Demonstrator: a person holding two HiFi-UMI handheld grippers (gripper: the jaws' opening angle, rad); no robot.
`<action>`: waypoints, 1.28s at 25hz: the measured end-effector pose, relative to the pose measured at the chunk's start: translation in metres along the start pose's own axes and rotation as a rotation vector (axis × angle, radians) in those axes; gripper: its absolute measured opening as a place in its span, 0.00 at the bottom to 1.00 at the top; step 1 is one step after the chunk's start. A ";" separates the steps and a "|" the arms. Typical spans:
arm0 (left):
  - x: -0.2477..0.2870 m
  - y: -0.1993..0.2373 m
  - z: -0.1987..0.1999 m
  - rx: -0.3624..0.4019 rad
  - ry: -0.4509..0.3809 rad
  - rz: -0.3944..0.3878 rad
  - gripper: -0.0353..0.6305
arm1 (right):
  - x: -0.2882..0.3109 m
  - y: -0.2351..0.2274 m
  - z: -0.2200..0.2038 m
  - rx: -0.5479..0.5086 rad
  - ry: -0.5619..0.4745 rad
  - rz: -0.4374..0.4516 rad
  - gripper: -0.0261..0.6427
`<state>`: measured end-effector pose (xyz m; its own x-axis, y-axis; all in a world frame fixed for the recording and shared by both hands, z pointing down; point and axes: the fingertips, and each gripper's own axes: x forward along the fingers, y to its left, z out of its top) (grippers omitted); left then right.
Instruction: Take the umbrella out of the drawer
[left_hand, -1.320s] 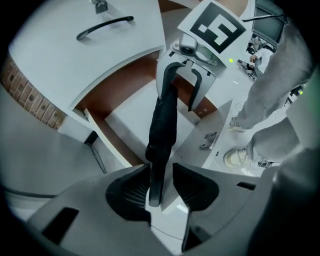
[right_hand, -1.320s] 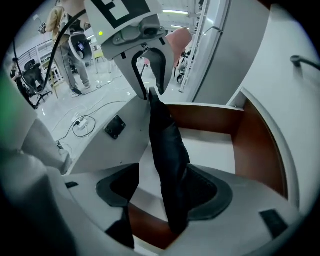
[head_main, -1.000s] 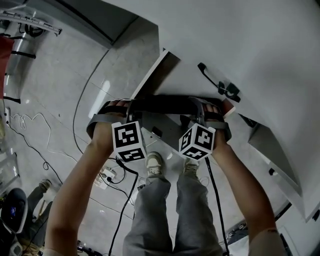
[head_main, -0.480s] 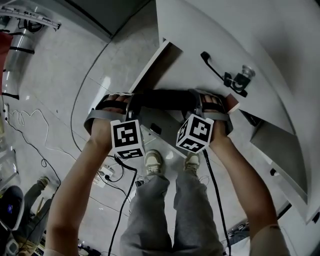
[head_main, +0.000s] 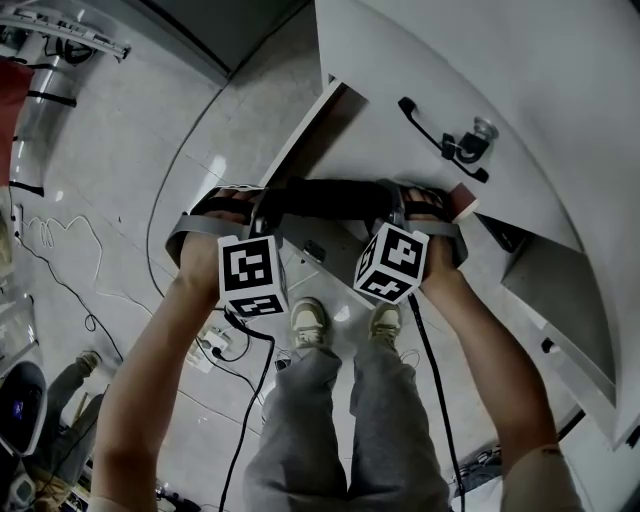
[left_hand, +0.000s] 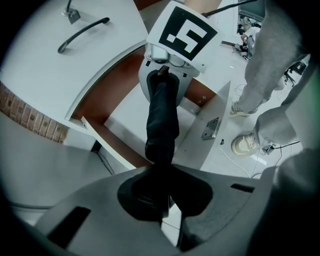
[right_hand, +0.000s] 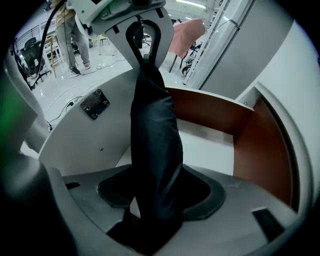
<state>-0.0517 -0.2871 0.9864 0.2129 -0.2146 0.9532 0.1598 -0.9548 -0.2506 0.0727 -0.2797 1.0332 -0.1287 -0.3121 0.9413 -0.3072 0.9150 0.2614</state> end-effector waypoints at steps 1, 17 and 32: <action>-0.003 0.000 0.000 0.001 -0.002 0.001 0.10 | -0.002 0.000 0.001 0.000 -0.001 0.001 0.41; -0.135 -0.020 0.005 -0.048 -0.029 0.010 0.10 | -0.130 0.018 0.041 -0.043 0.014 0.046 0.41; -0.406 -0.023 0.010 -0.087 -0.051 0.024 0.10 | -0.385 0.019 0.132 -0.079 0.045 0.049 0.41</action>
<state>-0.1321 -0.1763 0.6037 0.2649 -0.2285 0.9368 0.0708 -0.9643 -0.2553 -0.0083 -0.1759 0.6479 -0.0986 -0.2564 0.9615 -0.2263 0.9467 0.2293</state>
